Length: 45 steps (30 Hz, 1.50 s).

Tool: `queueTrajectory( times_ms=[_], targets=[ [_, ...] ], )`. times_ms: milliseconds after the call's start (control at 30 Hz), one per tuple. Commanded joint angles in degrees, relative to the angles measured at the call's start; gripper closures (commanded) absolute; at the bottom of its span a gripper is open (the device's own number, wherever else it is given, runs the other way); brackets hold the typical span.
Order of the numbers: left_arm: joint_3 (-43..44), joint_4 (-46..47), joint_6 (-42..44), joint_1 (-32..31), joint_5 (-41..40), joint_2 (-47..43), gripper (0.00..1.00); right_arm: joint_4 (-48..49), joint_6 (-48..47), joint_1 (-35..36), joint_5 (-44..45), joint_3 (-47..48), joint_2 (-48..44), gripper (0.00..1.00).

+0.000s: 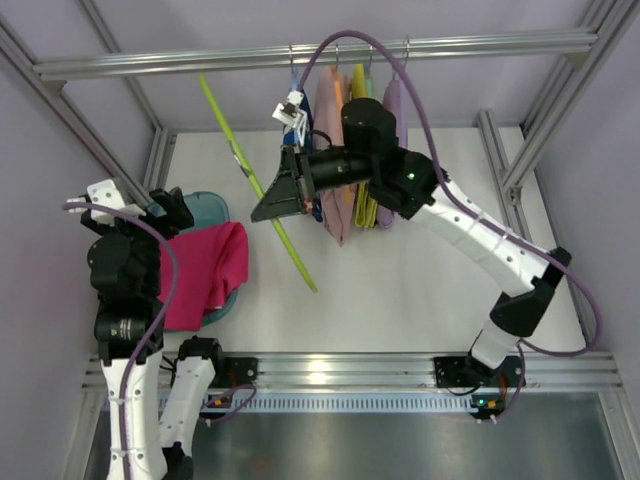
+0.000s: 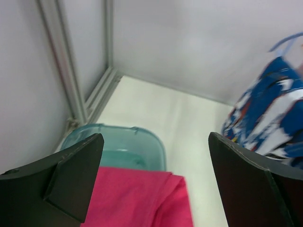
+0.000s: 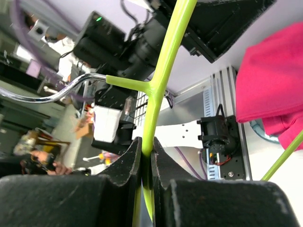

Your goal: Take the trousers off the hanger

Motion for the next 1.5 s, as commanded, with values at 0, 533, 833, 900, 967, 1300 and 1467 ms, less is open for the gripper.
queueTrajectory(
  times_ms=[0,533,833,900,967,1300,1467],
  targets=[
    [4.2,0.5,-2.2,0.2,8.6,0.6,0.02,2.5,-6.5,-0.2,-1.6,0.1,-9.7,1.00],
    [11.6,1.3,-3.0,0.2,28.5,4.8,0.04,-13.3,-15.9,-20.4,3.9,-12.5,-36.0,1.00],
    [18.2,12.5,7.6,0.1,64.1,11.0,0.07,-8.1,-10.7,-33.7,-11.1,-27.5,-46.6,1.00],
    [22.1,12.5,8.7,0.2,68.1,13.9,0.09,-3.6,-7.2,-33.3,-18.5,-30.4,-45.3,1.00],
    [24.5,12.5,9.9,0.2,70.4,14.9,0.10,0.3,-8.3,-31.5,-21.8,-29.0,-43.3,1.00],
    [30.1,12.6,18.1,0.3,71.8,15.4,0.10,-0.8,-5.6,-14.2,-23.6,-18.5,-28.9,1.00],
    [27.5,12.6,19.2,2.9,73.7,12.6,0.11,1.8,-1.6,-4.2,-23.7,-15.1,-19.8,1.00]
  ],
)
